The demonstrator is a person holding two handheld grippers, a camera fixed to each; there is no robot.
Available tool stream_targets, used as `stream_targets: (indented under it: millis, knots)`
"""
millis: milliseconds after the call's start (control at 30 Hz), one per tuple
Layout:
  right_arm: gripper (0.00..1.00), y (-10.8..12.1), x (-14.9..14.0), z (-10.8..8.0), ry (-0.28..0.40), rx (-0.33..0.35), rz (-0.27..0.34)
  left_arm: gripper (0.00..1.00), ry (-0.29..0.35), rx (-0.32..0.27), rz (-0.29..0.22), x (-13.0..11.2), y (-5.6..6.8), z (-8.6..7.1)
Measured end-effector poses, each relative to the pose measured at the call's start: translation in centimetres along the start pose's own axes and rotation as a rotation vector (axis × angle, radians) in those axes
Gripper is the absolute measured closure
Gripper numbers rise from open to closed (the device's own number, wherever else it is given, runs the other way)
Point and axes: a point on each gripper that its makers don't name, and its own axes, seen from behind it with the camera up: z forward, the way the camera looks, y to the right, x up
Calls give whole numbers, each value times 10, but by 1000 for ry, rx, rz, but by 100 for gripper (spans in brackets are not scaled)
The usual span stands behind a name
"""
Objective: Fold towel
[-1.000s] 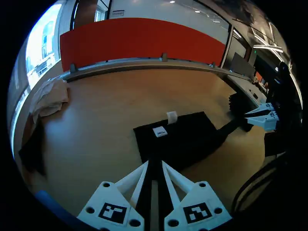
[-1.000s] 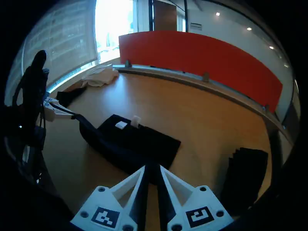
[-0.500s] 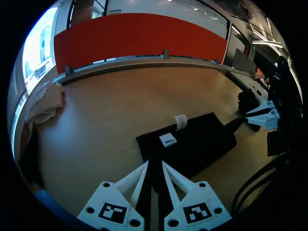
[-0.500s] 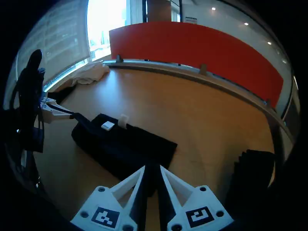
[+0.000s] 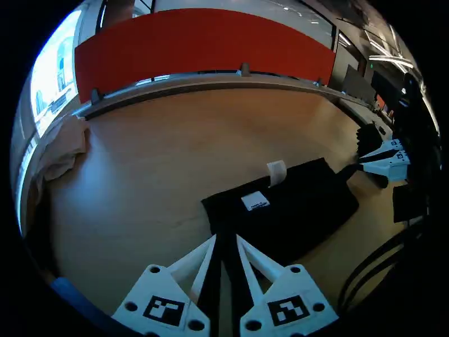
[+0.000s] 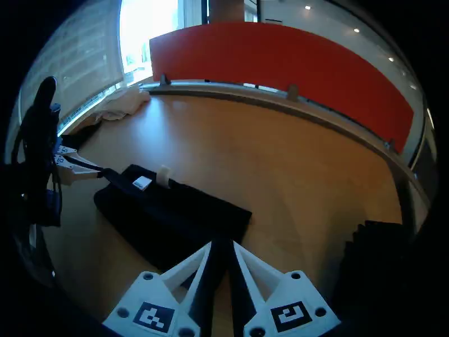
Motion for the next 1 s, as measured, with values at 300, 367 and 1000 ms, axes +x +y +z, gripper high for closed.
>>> stream_targets:
  millis: [300, 367, 1000]
  knots:
    - [87, 7, 3, 23, -6, -25, 44, 79, 18, -10, -7, 8, -2, 19]
    - [86, 9, 3, 25, -7, -32, 48, 76, 20, -12, -12, 10, -2, 20]
    - [10, 20, 6, 12, 25, -80, 45, 7, 21, 5, -45, 5, -6, 4]
